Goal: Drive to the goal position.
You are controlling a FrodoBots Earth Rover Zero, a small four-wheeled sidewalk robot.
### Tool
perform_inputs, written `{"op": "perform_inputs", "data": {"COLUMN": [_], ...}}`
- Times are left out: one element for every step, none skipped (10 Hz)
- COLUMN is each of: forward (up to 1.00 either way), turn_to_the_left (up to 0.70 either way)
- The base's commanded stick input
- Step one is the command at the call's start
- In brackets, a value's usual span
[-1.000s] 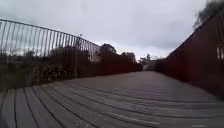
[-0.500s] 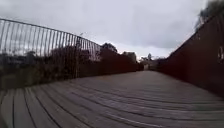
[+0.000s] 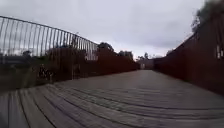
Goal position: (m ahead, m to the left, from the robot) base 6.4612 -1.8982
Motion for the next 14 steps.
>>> {"op": "perform_inputs", "data": {"forward": [1.00, 1.00, 1.00, 1.00, 1.00, 1.00, 1.00, 1.00, 1.00, 1.00, 1.00, 1.00, 1.00, 1.00], "turn_to_the_left": [-0.40, -0.40, -0.40, -0.40, -0.40, 0.00, 0.00, 0.00, 0.00, 0.00, 0.00, 0.00, 0.00, 0.00]}}
